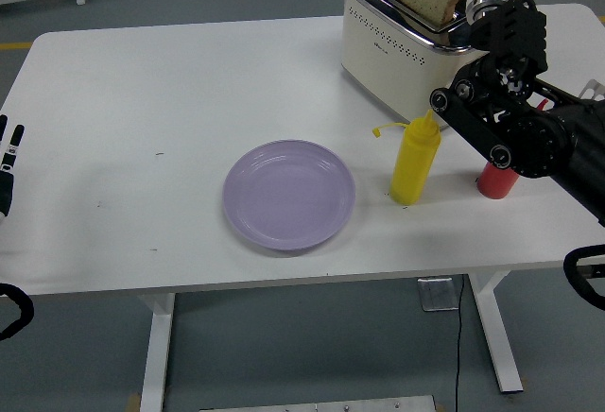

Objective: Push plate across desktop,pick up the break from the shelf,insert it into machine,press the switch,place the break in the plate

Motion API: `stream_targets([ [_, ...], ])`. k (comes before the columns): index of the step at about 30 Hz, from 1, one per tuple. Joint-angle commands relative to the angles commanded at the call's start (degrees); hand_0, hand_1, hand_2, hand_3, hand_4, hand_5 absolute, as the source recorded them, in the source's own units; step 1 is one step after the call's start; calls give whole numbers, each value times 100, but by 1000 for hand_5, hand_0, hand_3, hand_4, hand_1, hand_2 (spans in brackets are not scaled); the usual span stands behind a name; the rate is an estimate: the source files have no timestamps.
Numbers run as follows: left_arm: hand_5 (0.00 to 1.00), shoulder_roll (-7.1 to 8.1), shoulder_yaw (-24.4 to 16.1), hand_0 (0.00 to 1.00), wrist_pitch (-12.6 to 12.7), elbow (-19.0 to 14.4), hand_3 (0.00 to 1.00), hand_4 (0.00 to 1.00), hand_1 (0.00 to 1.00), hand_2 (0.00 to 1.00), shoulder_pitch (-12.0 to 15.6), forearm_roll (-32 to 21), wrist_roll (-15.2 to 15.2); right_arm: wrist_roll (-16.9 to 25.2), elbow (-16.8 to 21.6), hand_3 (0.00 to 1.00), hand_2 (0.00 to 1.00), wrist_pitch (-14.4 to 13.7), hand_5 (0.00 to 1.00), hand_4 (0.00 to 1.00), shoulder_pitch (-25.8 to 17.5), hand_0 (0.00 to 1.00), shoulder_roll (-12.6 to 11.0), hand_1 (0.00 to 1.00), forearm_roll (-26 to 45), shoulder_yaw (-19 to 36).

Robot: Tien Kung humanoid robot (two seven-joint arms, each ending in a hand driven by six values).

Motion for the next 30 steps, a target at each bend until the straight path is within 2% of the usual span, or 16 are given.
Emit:
stream_targets([
  [5, 998, 2, -11, 840, 1, 0, 801, 635, 887, 937, 3, 1, 0, -145, 1, 533, 528, 588, 153, 533, -15, 315, -7, 429, -42, 11],
  [6, 998, 3, -10, 840, 2, 2, 801, 636, 888, 938, 3, 1, -1, -172, -1, 624, 740, 698, 233, 626, -15, 611, -5, 696, -76, 7],
  [11, 998, -2, 3, 840, 2, 8, 801, 636, 888, 938, 2, -1, -1, -204, -6, 624, 740, 1005, 233, 626, -13, 611, 1, 696, -154, 15],
  [12, 998, -2, 6, 844, 1, 9, 804, 636, 888, 940, 1, -1, -1, -200, -6, 928, 972, 1033, 359, 774, -13, 893, -1, 901, -147, 19],
  [17, 998, -4, 8, 844, -2, 14, 804, 636, 888, 940, 6, -1, 0, -125, -8, 928, 972, 987, 359, 774, -28, 893, -21, 901, -131, 59],
  [18, 998, -4, 7, 846, -1, 15, 805, 635, 889, 940, 8, -1, -1, -116, -9, 998, 998, 946, 391, 803, -31, 905, -25, 913, -134, 66],
  [29, 998, 0, -11, 843, 1, 4, 806, 635, 889, 941, 44, -2, -1, -160, 85, 998, 998, 189, 412, 820, -107, 902, -117, 918, -186, 150],
  [30, 998, 0, -16, 842, 1, 2, 805, 635, 889, 940, 49, -2, -1, -143, 111, 945, 956, 105, 438, 767, -121, 794, -140, 814, -166, 156],
])
